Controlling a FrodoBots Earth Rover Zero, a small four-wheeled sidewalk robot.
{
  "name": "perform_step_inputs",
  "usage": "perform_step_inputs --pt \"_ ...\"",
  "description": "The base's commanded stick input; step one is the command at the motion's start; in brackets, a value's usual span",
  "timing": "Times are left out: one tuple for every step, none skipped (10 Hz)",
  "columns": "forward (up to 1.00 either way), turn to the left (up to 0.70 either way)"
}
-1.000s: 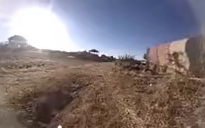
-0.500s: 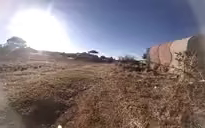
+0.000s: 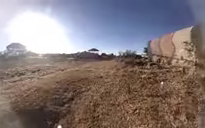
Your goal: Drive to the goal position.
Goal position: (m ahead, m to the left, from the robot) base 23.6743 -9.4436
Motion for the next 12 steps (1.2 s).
perform_step_inputs --pt "0.50 0.00" --pt "0.50 0.00" --pt "0.50 0.00" --pt "0.50 0.00" --pt "0.50 0.00" --pt "0.50 0.00" --pt "0.50 0.00" --pt "0.50 0.00" --pt "0.50 0.00" --pt "0.50 0.00" --pt "0.50 0.00" --pt "0.50 0.00"
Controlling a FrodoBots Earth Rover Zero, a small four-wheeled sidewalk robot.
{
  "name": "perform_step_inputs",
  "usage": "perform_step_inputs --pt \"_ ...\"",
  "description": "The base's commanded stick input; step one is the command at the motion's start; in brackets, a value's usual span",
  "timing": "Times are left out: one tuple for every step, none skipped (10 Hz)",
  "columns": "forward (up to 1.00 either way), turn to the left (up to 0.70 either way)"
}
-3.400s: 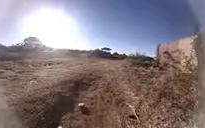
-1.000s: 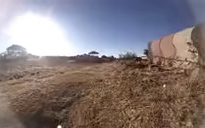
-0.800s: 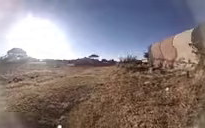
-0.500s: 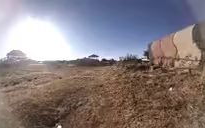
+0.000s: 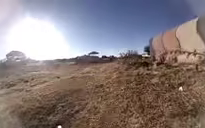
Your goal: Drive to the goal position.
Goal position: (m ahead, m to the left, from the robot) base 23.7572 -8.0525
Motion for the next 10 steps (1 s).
perform_step_inputs --pt "0.50 0.00" --pt "0.50 0.00" --pt "0.50 0.00" --pt "0.50 0.00" --pt "0.50 0.00" --pt "0.50 0.00" --pt "0.50 0.00" --pt "0.50 0.00" --pt "0.50 0.00" --pt "0.50 0.00"
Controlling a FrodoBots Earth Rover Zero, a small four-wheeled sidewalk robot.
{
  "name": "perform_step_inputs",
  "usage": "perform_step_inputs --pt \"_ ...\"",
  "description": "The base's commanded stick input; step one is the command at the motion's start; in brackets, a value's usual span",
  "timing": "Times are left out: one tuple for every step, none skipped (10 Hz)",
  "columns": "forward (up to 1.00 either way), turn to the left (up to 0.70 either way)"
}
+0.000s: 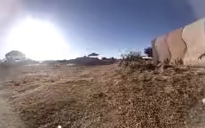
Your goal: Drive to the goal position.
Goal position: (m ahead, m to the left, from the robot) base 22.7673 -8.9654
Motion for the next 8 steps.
perform_step_inputs --pt "0.50 0.00" --pt "0.50 0.00" --pt "0.50 0.00" --pt "0.50 0.00" --pt "0.50 0.00" --pt "0.50 0.00" --pt "0.50 0.00" --pt "0.50 0.00"
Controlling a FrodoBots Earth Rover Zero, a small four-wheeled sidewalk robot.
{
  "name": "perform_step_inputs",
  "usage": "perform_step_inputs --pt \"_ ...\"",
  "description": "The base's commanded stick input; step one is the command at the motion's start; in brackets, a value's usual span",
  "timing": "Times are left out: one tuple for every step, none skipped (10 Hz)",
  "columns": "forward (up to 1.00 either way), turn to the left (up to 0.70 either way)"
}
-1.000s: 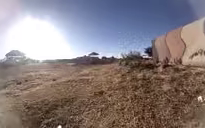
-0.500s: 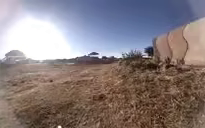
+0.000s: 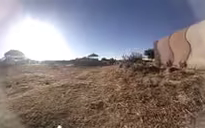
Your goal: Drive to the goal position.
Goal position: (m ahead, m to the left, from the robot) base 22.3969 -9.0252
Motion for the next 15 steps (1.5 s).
perform_step_inputs --pt "0.50 0.00" --pt "0.50 0.00" --pt "0.50 0.00" --pt "0.50 0.00" --pt "0.50 0.00" --pt "0.50 0.00" --pt "0.50 0.00" --pt "0.50 0.00" --pt "0.50 0.00" --pt "0.50 0.00" --pt "0.50 0.00" --pt "0.50 0.00" --pt "0.50 0.00" --pt "0.50 0.00" --pt "0.50 0.00"
